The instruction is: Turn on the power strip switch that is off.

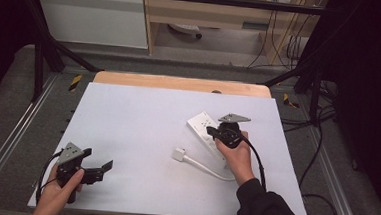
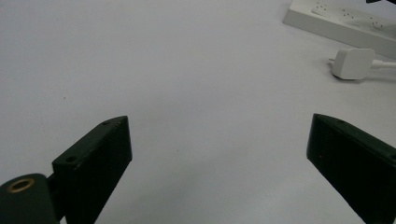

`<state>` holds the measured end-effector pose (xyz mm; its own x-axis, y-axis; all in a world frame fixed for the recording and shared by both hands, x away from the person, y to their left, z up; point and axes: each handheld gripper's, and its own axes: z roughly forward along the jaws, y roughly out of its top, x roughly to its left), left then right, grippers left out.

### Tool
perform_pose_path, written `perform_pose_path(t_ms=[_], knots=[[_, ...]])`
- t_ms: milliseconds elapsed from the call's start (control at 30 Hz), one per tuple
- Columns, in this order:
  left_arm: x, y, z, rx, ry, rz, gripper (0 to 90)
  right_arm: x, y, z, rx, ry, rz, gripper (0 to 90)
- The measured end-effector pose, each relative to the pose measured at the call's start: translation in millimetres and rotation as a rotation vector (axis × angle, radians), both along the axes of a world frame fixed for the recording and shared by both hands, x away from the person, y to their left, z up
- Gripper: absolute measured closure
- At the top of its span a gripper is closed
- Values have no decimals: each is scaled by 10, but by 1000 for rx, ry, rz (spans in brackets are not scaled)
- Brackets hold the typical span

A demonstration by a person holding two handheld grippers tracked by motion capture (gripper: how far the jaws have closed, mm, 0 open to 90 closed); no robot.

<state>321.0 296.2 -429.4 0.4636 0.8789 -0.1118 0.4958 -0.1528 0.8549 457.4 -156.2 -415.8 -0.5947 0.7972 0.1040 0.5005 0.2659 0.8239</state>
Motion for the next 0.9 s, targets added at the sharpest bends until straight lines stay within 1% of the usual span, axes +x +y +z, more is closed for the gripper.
perform_pose_path(t_ms=[133,233,433,600,800,900], knots=[[-1,0,0,2,1,-2,67,-2,-10,-40,-4,12,-1,900],[-1,1,0,1,1,-1,67,-3,-5,-55,-13,4,4,900],[-2,1,1,2,1,-2,67,-7,18,-77,-23,12,6,900],[-2,-1,-3,2,1,-5,68,-10,19,-99,-16,20,5,900],[-2,-2,-3,4,2,-5,69,-9,30,-117,-19,16,0,900],[-1,-1,-3,4,3,-6,69,-14,26,-125,-23,-3,-16,900]])
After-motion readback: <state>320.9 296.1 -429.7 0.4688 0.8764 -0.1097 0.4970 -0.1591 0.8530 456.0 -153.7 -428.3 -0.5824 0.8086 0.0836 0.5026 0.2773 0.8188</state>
